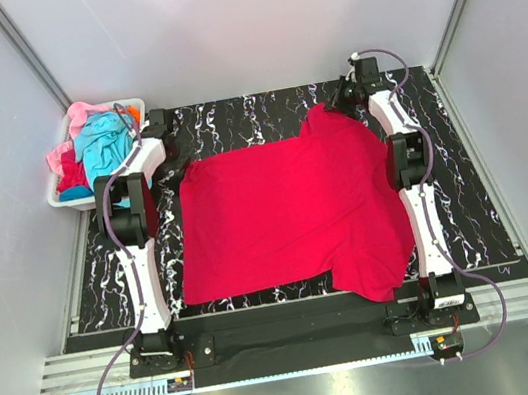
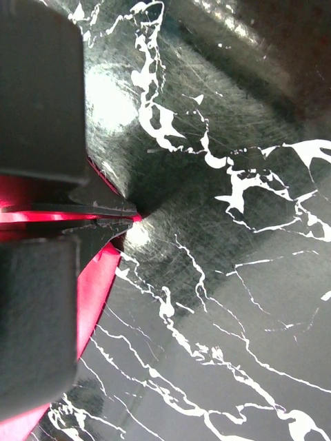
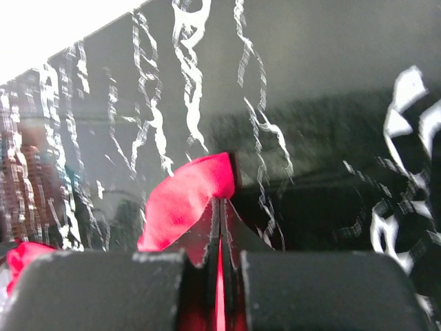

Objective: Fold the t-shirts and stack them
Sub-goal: Fold the tshirt

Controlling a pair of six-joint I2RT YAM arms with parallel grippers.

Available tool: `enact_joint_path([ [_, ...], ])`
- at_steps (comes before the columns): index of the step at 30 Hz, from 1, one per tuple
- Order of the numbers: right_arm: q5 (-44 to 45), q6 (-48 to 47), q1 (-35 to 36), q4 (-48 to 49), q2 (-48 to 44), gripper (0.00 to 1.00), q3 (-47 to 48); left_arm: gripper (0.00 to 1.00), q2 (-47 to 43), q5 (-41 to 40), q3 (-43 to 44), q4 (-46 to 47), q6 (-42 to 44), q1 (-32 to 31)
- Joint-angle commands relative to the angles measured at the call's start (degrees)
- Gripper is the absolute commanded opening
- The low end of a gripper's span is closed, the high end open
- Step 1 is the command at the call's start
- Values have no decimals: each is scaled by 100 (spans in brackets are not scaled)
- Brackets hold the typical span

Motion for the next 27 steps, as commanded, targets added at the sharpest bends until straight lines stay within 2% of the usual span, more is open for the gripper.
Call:
enact_joint_path([
  [1,663,-340,50,-417,-688,0,-414,0,-393,-75,-141,-40,146,-1],
  [6,902,-543,42,-461,-1171,0,-704,0,-507,-198,-212,30,339,-1],
  [20,1078,-833,41,-698,-1769,0,-432,0,-859,-286,-80,531,709,7],
  [27,1192,-930,41,-786,-2305,0,-950,0,-1342,-576,-519,821,691,7],
])
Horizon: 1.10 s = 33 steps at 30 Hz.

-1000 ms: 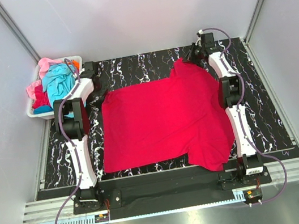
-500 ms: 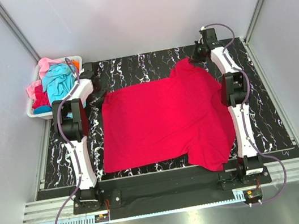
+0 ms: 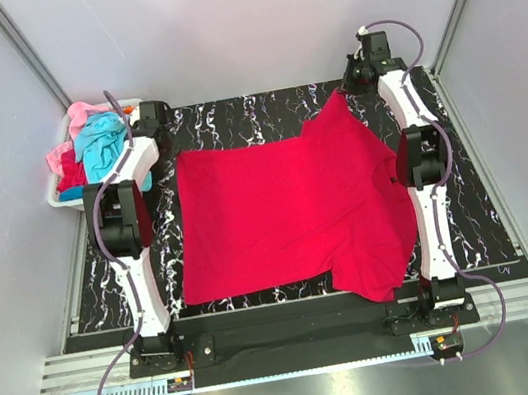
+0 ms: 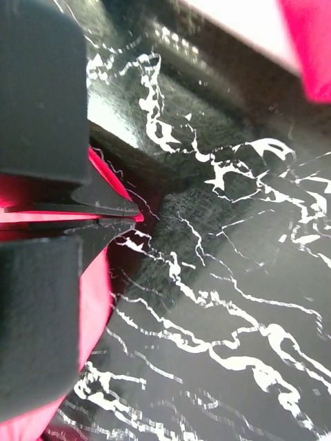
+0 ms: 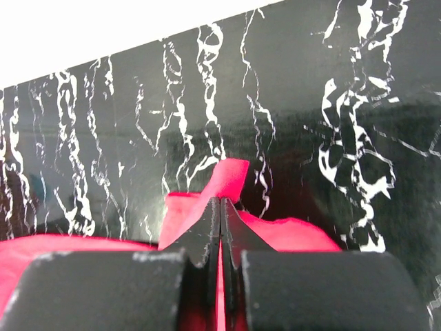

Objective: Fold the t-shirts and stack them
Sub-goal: Fold the tshirt

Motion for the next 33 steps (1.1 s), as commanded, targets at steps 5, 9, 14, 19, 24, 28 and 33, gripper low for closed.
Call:
enact_joint_path([
  [5,255,-183,35,-76,-1214,0,-738,0,-856,-425,-433,415,40,-1],
  [9,422,-156,35,-85,-1681,0,-1362,0,-1102,-478,-784,424,-39,-1],
  [14,756,-139,35,-41,-2523,0,-2433,0,-1401,-479,-1197,441,-74,-1],
  [19,888,-86,44,82,-3324,0,-3287,0,-1839,-478,-1628,468,-101,-1],
  [24,976,-60,35,82,-4150,0,-4166,0,-2262,-487,-2050,468,-74,-10],
  [28,1046,-25,35,91,-4669,0,-4799,0,-2552,-435,-2349,476,-48,-19],
  [33,1099,125,35,73,-5275,0,-5616,0,-2842,-434,-2831,459,-83,-54],
])
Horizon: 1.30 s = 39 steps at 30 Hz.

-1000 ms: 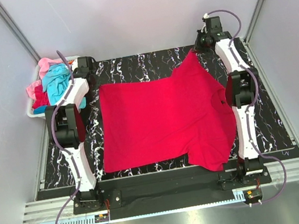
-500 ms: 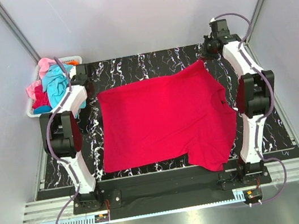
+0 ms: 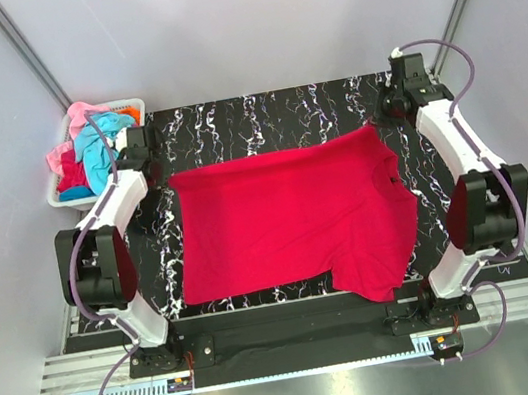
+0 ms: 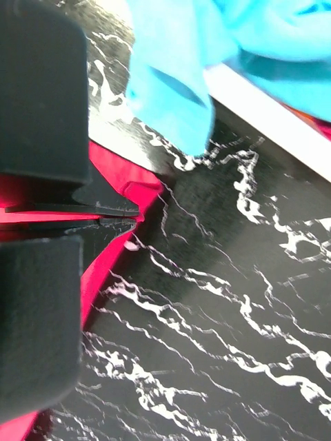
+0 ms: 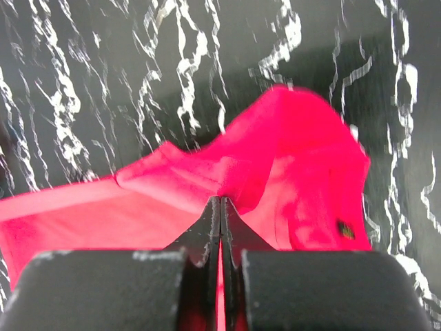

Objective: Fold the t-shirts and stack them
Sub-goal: Fold the tshirt

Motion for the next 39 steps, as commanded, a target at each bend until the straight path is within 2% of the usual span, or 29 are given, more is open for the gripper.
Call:
enact_joint_path([
  [1,218,171,33,78,-500,0,-457,0,-314,-129,-321,181,-31,-37],
  [8,754,619,41,-1,-1308,0,-1589,0,-402,-172,-875,164,-294,-124],
  [17,1027,980,41,-107,-1705,0,-2644,0,-674,-278,-1437,137,-461,-327],
  [18,1027,1023,33,-107,-1696,0,-2707,3,-683,-278,-1499,129,-470,-344],
  [20,957,989,33,-159,-1653,11,-2830,14,-692,-313,-1674,85,-540,-362],
  [21,965,1032,33,-194,-1661,28,-2866,22,-735,-391,-1736,15,-610,-362],
  [22,991,1050,41,-230,-1679,35,-2901,36,-779,-462,-1798,-47,-672,-362],
  [25,1228,1182,33,-257,-1889,43,-3024,52,-1078,-857,-2079,-188,-1014,-406],
  [30,1046,1182,33,-134,-1829,47,-2858,54,-1123,-771,-2089,-65,-1051,-511],
  [32,896,1165,41,-55,-1513,47,-2761,54,-1035,-324,-1957,258,-736,-546],
  [37,-333,1007,41,541,-661,43,-2681,53,-439,940,-1361,611,-277,-740],
  [39,-886,962,41,780,-467,41,-2673,52,-280,1197,-1184,656,-137,-906],
])
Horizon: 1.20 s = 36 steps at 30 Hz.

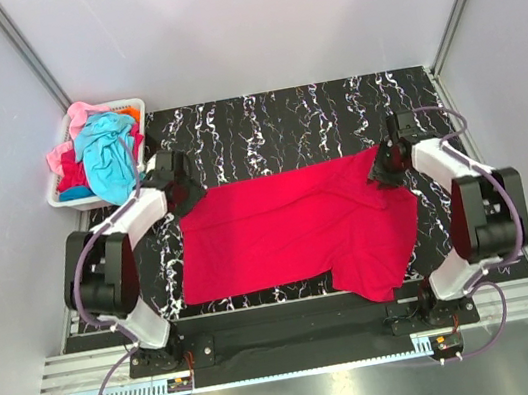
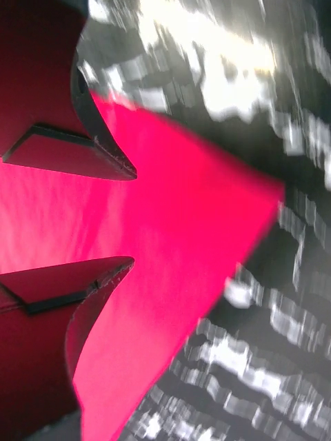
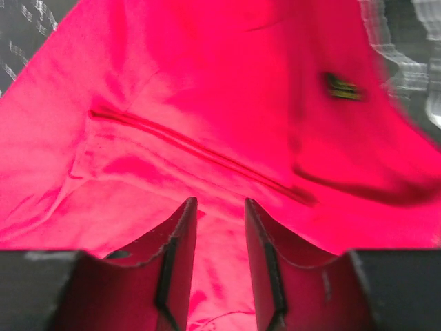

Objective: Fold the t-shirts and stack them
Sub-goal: Fold the tshirt

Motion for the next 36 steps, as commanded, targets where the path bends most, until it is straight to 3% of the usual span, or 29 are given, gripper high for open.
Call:
enact_joint_path([
  [1,-1214,-137,44,777,427,39,191,52,263,995,576,483,432,-273],
  [7,-1954,-199,114,1491,893,35,585,52,597,1347,832,580,590,-634],
  [17,-2411,-102,368,1632,2107,36,1763,52,782,1365,639,642,599,-766],
  [36,-409,-348,1054,693,2055,36,1738,52,624,970,366,545,591,-774],
])
